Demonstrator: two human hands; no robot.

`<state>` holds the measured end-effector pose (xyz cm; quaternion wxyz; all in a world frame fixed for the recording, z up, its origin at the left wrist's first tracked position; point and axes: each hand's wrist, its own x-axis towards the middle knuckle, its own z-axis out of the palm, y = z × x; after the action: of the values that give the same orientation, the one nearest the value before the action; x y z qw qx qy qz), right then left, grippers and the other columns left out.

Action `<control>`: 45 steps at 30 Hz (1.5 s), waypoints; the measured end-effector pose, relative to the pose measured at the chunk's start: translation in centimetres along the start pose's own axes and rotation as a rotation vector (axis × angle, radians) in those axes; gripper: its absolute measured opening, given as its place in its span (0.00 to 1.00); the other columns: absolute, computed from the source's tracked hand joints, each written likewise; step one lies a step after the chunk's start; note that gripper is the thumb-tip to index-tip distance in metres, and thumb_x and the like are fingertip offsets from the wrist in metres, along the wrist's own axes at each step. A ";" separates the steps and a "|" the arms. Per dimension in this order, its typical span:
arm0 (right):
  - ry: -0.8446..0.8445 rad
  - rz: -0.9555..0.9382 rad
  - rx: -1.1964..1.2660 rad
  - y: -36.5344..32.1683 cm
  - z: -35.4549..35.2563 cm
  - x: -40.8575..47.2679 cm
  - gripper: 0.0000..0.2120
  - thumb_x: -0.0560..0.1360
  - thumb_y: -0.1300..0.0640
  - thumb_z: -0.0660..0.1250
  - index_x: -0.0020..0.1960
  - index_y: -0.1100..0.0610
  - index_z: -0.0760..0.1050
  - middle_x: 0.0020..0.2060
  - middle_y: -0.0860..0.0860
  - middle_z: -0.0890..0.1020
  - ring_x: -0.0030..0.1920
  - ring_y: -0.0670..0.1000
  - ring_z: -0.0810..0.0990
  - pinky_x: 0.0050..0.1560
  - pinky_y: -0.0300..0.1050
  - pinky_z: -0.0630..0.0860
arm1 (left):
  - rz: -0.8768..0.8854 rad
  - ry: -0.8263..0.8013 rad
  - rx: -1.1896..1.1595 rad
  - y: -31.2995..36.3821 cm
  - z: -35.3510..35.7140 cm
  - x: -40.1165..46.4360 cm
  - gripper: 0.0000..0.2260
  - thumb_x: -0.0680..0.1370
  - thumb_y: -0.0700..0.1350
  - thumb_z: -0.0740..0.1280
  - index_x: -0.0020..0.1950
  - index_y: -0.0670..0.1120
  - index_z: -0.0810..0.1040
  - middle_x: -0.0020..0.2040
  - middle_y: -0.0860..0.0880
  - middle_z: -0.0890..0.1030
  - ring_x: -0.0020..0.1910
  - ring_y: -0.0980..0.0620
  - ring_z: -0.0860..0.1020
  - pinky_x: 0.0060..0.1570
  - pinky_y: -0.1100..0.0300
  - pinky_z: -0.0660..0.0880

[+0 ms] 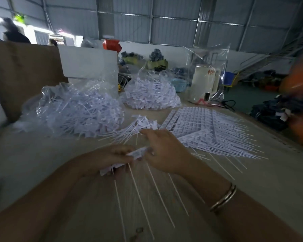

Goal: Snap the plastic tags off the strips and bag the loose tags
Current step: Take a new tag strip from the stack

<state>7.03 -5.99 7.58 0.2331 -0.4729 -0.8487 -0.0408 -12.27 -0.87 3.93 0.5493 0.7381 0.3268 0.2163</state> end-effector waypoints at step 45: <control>0.381 0.628 -0.455 12.7 -7.3 8.9 0.19 0.76 0.43 0.54 0.55 0.55 0.74 0.41 0.55 0.76 0.41 0.56 0.73 0.40 0.46 0.66 | 0.121 0.153 0.343 -0.8 -0.4 0.6 0.07 0.77 0.43 0.66 0.42 0.54 0.79 0.37 0.61 0.80 0.37 0.66 0.76 0.41 0.73 0.70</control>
<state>16.07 5.84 15.99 0.2764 -0.7318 -0.5746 -0.2407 -12.33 -0.08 3.24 0.3748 0.8205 0.3549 0.2456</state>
